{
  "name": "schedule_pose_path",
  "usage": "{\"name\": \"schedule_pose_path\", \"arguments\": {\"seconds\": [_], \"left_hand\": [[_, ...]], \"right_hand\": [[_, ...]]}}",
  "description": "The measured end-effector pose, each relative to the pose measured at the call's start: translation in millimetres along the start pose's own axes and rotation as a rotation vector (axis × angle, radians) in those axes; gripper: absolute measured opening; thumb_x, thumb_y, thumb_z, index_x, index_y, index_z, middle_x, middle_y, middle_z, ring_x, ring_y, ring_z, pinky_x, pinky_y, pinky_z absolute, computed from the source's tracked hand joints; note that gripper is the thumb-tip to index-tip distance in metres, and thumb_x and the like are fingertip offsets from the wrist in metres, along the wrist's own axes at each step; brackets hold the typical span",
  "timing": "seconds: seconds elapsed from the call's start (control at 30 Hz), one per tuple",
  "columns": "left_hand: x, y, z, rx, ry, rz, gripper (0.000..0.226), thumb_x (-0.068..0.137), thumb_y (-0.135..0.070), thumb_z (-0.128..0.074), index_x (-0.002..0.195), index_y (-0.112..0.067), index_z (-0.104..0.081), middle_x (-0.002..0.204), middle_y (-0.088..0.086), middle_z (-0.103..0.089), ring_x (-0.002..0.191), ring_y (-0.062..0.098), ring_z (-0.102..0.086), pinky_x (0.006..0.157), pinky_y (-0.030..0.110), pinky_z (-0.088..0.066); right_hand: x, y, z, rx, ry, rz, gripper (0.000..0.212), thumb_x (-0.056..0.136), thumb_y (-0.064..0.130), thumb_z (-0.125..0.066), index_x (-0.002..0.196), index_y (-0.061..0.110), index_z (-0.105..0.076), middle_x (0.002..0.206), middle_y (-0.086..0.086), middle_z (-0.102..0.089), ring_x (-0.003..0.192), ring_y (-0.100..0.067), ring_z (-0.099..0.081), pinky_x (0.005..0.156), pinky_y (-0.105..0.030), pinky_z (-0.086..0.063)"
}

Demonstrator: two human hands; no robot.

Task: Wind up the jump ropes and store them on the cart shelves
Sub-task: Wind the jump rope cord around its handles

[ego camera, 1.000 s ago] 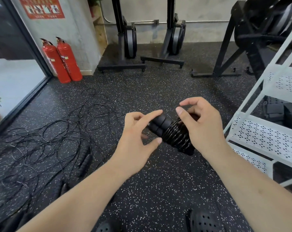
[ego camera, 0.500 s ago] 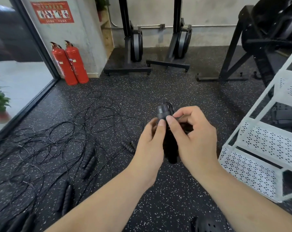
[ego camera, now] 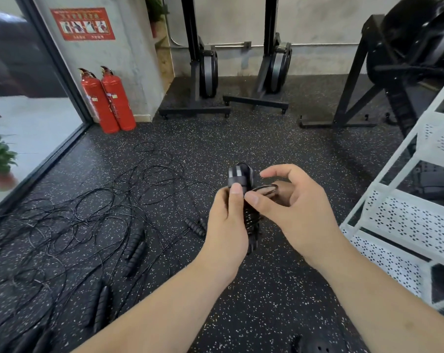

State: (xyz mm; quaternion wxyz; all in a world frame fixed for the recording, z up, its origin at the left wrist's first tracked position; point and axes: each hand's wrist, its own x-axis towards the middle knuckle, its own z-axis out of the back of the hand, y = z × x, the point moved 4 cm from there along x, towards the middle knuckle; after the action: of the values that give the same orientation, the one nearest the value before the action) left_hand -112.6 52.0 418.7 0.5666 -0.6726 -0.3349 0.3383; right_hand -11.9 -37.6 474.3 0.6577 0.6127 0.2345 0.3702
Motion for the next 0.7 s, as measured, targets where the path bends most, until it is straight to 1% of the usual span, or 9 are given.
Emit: {"name": "schedule_pose_path", "arguments": {"seconds": [0.03,0.13,0.2,0.27,0.33,0.4,0.47,0.53,0.7], "left_hand": [[1.9,-1.2,1.9,-0.005,-0.021,-0.021,0.037,0.11,-0.059,-0.043,0.117,-0.031,-0.066,0.111,-0.001,-0.077,0.111,0.029,-0.072,0.1,0.061,-0.057],[7.7,-2.7,6.1,0.03,-0.034,-0.101,0.039,0.105,-0.065,-0.043,0.114,-0.034,-0.065,0.108,0.002,-0.075,0.106,0.034,-0.07,0.095,0.063,-0.057],[8.4,-3.6,5.4,0.079,-0.012,-0.154,0.037,0.11,-0.059,-0.042,0.117,-0.029,-0.063,0.105,-0.002,-0.074,0.097,0.018,-0.069,0.09,0.046,-0.059],[5.4,-4.6,2.3,0.129,0.023,-0.203,0.034,0.111,-0.049,-0.04,0.122,-0.025,-0.061,0.103,-0.008,-0.072,0.089,0.001,-0.064,0.081,0.023,-0.051],[4.8,-2.5,0.6,0.177,0.053,-0.226,0.033,0.112,-0.045,-0.039,0.13,-0.026,-0.058,0.108,-0.014,-0.071,0.093,-0.005,-0.063,0.081,0.015,-0.046],[5.2,-3.4,0.4,0.245,0.06,-0.254,0.039,0.111,-0.045,-0.039,0.142,-0.027,-0.053,0.122,-0.017,-0.069,0.11,-0.007,-0.062,0.09,0.012,-0.045],[5.1,-3.5,0.0,0.294,0.078,-0.288,0.048,0.109,-0.046,-0.04,0.152,-0.027,-0.047,0.134,-0.014,-0.064,0.124,-0.002,-0.059,0.1,0.014,-0.044],[3.6,-3.9,0.6,0.339,0.079,-0.326,0.051,0.107,-0.05,-0.039,0.153,-0.029,-0.047,0.131,-0.009,-0.062,0.122,0.001,-0.059,0.099,0.015,-0.043],[2.3,-6.3,1.8,0.407,0.038,-0.371,0.059,0.105,-0.053,-0.035,0.157,-0.027,-0.046,0.129,-0.014,-0.054,0.124,-0.007,-0.052,0.098,0.003,-0.034]], "right_hand": [[-0.5,-1.6,0.9,0.054,-0.015,-0.014,0.044,0.083,0.028,-0.088,0.119,0.024,-0.064,0.091,-0.004,-0.081,0.086,-0.023,-0.076,0.081,-0.039,-0.061],[-3.7,-6.5,1.2,0.201,-0.106,-0.06,0.038,0.092,0.013,-0.08,0.124,0.016,-0.061,0.099,-0.005,-0.082,0.094,-0.022,-0.078,0.078,-0.034,-0.06],[-7.2,-13.5,-2.1,0.356,-0.189,-0.129,0.036,0.094,0.012,-0.078,0.125,0.011,-0.06,0.101,-0.009,-0.082,0.093,-0.023,-0.079,0.08,-0.034,-0.059],[-10.1,-22.1,-7.2,0.583,-0.262,-0.209,0.036,0.093,0.01,-0.077,0.126,0.005,-0.063,0.103,-0.014,-0.081,0.088,-0.021,-0.077,0.081,-0.032,-0.06],[-10.8,-26.7,-9.8,0.698,-0.3,-0.235,0.034,0.092,0.01,-0.077,0.125,0.007,-0.07,0.106,-0.014,-0.08,0.085,-0.018,-0.074,0.078,-0.027,-0.061],[-10.6,-24.9,-10.1,0.652,-0.287,-0.199,0.028,0.093,0.012,-0.077,0.122,0.016,-0.077,0.11,-0.007,-0.08,0.087,-0.016,-0.073,0.081,-0.026,-0.06],[-11.2,-20.0,-10.9,0.532,-0.253,-0.124,0.026,0.096,0.013,-0.075,0.12,0.023,-0.079,0.111,0.0,-0.08,0.091,-0.012,-0.072,0.084,-0.026,-0.06],[-13.3,-17.0,-11.0,0.381,-0.256,-0.04,0.027,0.097,0.013,-0.074,0.121,0.025,-0.079,0.11,0.002,-0.079,0.093,-0.012,-0.073,0.084,-0.026,-0.06],[-19.9,-14.2,-12.4,0.167,-0.313,0.109,0.028,0.099,0.012,-0.074,0.121,0.03,-0.078,0.116,0.009,-0.078,0.11,-0.008,-0.074,0.094,-0.02,-0.057]]}}
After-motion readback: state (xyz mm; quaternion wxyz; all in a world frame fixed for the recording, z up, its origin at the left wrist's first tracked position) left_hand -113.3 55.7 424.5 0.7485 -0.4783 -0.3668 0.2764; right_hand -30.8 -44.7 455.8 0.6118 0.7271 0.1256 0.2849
